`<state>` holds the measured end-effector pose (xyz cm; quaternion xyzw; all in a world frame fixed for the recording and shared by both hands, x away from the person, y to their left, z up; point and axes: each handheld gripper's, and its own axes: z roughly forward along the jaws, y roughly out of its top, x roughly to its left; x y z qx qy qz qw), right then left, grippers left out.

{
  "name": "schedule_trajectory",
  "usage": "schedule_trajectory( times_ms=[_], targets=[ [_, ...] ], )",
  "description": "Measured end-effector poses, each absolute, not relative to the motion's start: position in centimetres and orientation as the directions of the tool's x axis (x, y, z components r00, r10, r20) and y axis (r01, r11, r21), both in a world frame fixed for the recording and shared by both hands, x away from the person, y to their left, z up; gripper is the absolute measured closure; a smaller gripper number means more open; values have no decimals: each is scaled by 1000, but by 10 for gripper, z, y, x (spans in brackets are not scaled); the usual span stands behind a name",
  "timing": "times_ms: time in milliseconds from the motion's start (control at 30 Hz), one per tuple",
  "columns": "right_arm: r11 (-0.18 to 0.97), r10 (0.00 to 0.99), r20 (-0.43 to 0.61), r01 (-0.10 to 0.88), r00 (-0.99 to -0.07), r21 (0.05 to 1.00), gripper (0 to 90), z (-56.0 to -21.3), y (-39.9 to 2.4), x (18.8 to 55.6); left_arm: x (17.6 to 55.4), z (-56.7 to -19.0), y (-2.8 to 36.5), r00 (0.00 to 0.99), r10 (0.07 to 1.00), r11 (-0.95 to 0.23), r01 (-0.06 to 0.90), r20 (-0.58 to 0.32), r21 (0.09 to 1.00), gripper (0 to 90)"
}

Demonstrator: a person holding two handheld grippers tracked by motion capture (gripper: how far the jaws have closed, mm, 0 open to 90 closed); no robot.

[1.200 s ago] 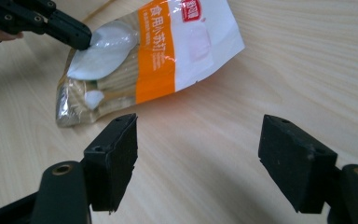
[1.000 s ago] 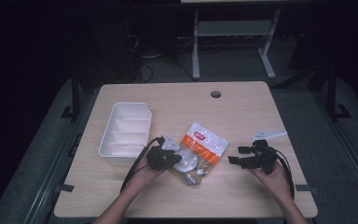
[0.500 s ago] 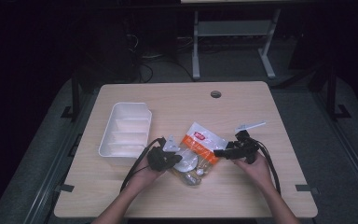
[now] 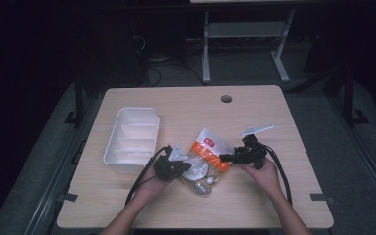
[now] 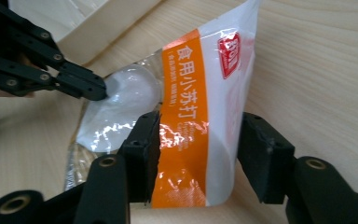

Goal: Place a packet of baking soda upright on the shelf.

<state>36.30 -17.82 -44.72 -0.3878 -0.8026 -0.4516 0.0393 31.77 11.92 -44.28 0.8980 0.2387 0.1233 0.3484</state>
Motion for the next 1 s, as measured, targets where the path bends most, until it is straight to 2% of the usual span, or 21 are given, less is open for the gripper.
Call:
schedule_trajectory(
  times_ms=[167,300,400,467,767,1000],
  targets=[
    [274,582,440,675,-683,685,579,-448,-180,364,317,-444,121,852,521,-631,347,48,694,894],
    [255,561,477,690,-676,677,579,-448,-180,363,316,-445,121,848,528,-622,352,43,699,893],
    [277,582,459,695,-671,663,578,-449,-180,362,317,-445,122,848,528,-619,355,36,701,893],
    [250,568,500,716,-653,651,588,-453,-181,363,317,-445,122,848,529,-618,356,36,701,890],
    [291,591,469,715,-657,635,624,-462,-161,361,314,-445,121,845,531,-623,344,58,702,885],
    [279,605,475,729,-639,626,702,-466,-157,365,316,-445,123,845,534,-614,354,41,706,852]
  ],
)
